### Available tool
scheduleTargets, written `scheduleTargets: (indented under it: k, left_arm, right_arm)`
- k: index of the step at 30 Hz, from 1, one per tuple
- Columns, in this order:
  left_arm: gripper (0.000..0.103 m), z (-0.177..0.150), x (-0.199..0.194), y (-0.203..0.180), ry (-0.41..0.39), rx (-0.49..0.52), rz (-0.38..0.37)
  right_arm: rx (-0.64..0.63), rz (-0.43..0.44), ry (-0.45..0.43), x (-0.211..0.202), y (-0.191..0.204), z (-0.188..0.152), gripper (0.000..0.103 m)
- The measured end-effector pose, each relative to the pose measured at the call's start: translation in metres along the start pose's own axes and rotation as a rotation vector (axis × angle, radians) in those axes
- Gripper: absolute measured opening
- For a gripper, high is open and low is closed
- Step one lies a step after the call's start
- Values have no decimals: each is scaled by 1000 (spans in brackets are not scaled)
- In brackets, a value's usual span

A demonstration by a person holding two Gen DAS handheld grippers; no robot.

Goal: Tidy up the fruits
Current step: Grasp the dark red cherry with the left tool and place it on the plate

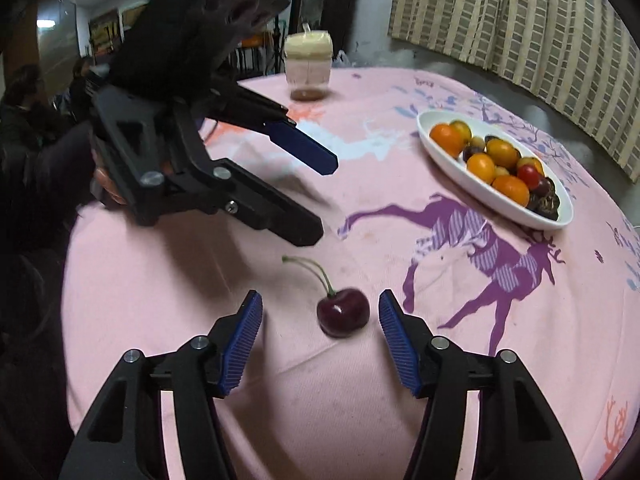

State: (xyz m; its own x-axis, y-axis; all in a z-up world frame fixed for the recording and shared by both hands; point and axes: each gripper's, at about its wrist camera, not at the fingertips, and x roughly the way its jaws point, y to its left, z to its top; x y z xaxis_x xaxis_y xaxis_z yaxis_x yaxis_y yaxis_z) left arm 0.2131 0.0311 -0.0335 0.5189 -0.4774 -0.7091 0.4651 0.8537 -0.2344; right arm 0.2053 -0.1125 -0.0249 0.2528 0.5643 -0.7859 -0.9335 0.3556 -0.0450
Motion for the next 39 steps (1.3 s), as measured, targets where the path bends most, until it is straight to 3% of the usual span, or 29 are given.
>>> scheduleTargets:
  k: [4,9,13,19,34,39]
  left_arm:
    - [55,2,15,-15,41,24,-27]
    - [53,0,29,-33,85,69,-35]
    - [52,2,37,-35,112,44,-42]
    - [34,4,48,-30,163,-23,-115]
    - [29,5,44,-19,168,-125,-184]
    - [29,27,30,-8,144,-137,-182]
  right_arm:
    - [19,-11,21,5,-2,-2,47]
    - [28,-17,28,7,-5,-4,45]
    - [17,-23,40,11,-3,-5,43]
    - [3,-48,53,13,-1,-6,41]
    - [-70,-119,-2,4,9,-6,34]
    - [-91,-155,-56,-4,1,12,33]
